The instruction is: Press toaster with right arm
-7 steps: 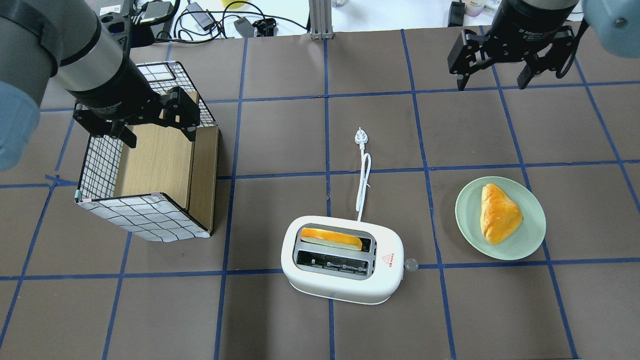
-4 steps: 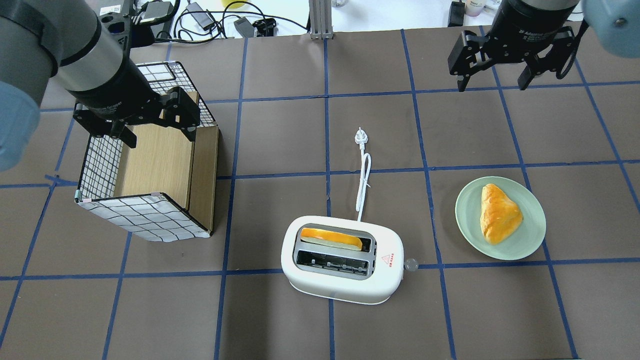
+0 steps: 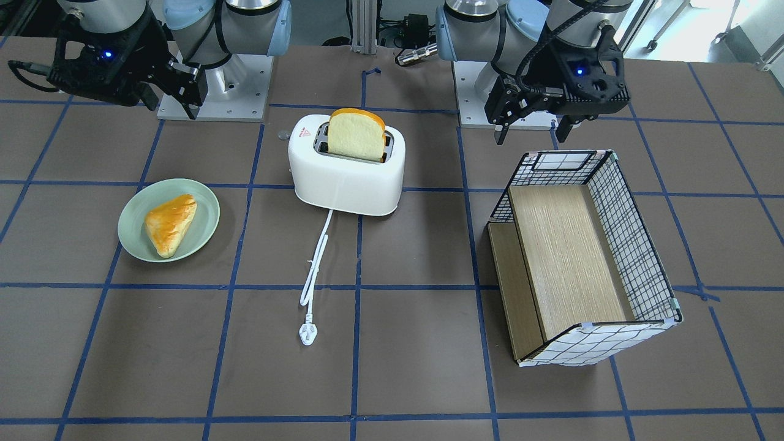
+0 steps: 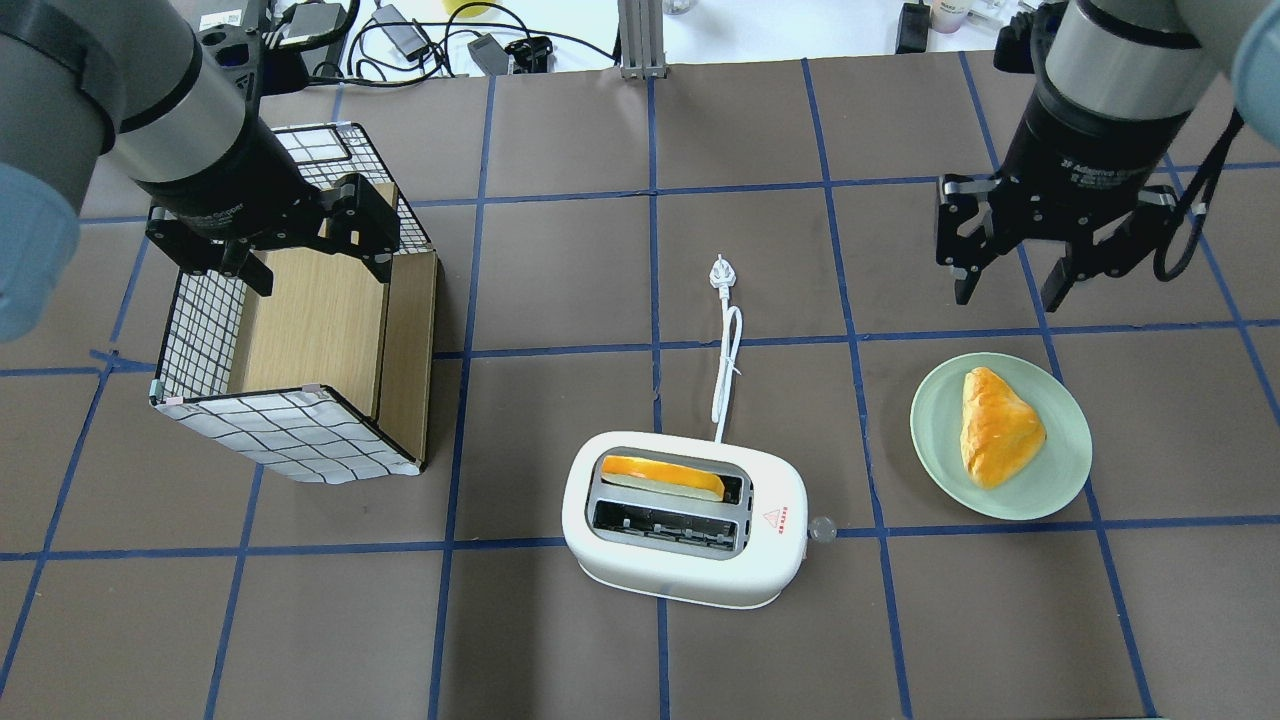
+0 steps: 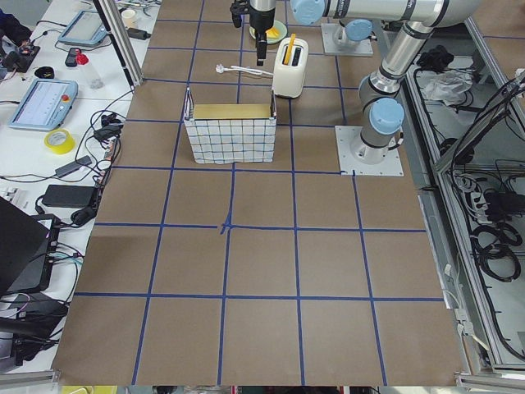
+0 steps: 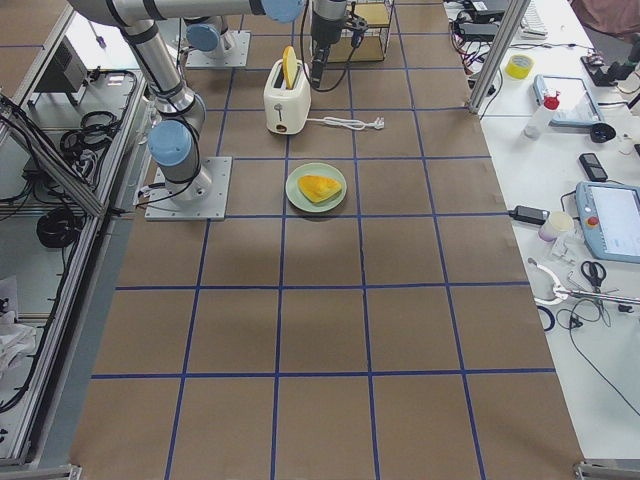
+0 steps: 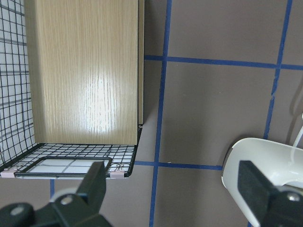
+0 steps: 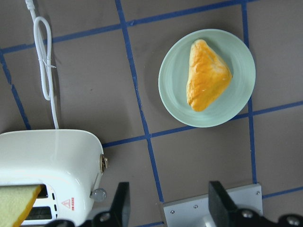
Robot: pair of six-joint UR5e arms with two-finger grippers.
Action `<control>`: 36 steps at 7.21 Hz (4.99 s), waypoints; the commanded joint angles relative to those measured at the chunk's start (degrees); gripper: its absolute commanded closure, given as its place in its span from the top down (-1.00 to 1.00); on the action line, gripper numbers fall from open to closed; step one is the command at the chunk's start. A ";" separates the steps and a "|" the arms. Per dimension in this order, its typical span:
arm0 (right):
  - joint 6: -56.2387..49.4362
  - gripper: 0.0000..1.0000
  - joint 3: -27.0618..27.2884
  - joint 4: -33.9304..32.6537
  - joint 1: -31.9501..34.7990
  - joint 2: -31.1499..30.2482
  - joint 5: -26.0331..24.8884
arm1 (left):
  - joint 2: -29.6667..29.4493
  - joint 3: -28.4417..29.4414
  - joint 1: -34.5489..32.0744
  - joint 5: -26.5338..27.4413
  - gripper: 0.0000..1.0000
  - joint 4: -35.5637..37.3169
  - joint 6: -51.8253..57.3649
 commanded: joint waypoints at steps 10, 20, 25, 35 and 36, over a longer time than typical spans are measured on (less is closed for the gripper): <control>0.96 -1.00 24.70 -13.06 0.26 -2.21 17.41 | 0.00 0.00 0.00 0.00 1.00 0.00 0.00; -1.68 -1.00 24.79 -7.24 0.17 0.95 21.23 | 0.00 0.00 0.00 0.00 1.00 0.00 0.00; -1.59 -1.00 24.79 -7.96 0.09 2.53 21.23 | 0.00 0.00 0.00 0.00 1.00 0.00 0.00; -3.53 -1.00 26.46 -9.00 0.26 4.37 21.58 | 0.00 0.00 0.00 0.00 1.00 0.00 0.00; -3.53 -1.00 26.46 -9.53 0.26 5.25 21.58 | 0.00 0.00 0.00 0.00 1.00 0.00 0.00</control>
